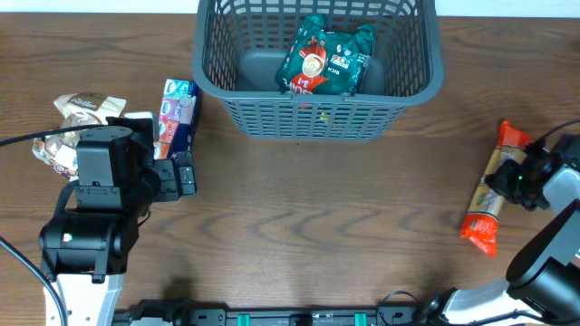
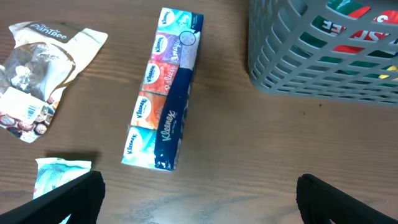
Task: Pack container
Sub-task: 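Grasp the red pasta packet with the right gripper and lift, then carry the pasta packet into the basket and release it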
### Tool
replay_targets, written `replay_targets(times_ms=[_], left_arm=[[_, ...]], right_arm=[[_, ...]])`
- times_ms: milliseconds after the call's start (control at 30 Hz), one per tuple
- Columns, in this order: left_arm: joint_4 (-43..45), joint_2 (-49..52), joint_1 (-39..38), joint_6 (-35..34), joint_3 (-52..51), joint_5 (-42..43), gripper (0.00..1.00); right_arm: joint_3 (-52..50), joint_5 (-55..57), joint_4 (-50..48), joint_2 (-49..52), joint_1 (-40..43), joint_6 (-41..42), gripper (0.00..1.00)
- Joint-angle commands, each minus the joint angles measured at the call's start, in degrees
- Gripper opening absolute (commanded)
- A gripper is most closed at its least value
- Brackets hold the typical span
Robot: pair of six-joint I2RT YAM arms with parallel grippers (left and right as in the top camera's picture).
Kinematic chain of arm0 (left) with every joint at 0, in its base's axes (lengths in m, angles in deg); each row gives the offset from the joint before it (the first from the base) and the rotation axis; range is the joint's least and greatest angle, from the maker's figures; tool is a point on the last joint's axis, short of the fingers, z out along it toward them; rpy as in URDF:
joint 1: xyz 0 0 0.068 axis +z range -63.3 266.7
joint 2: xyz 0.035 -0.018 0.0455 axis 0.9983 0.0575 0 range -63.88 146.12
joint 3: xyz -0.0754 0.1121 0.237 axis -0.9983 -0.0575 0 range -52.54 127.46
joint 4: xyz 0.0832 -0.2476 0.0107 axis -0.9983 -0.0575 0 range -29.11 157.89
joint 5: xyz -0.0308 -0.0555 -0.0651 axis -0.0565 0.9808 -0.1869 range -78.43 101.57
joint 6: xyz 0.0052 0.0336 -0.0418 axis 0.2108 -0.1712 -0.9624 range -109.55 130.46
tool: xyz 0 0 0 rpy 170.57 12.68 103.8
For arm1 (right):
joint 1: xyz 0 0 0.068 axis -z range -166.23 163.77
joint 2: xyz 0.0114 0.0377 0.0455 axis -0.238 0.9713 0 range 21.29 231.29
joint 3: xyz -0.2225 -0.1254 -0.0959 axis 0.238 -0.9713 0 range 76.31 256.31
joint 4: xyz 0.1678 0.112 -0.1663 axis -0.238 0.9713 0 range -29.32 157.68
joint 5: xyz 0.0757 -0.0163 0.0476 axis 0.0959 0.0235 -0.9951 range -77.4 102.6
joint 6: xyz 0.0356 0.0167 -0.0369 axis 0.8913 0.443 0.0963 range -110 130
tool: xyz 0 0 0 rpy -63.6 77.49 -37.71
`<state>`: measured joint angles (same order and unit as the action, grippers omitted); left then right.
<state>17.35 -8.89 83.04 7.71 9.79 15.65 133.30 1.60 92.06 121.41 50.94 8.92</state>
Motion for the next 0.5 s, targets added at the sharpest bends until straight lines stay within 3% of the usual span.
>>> replay_targets(times_ms=[0, 300, 467], left_arm=[[0.1, 0.1, -0.3, 0.6, 0.8, -0.7, 0.99], [0.1, 0.1, -0.3, 0.6, 0.8, -0.7, 0.98], [0.1, 0.1, -0.3, 0.6, 0.8, -0.7, 0.99]], right_arm=[[5.9, -4.9, 1.3, -4.5, -3.9, 0.4, 0.01], [33.5, -3.1, 11.8, -12.8, -14.8, 0.6, 0.01], [50.2, -2.5, 17.0, -12.8, -22.5, -4.7, 0.01]])
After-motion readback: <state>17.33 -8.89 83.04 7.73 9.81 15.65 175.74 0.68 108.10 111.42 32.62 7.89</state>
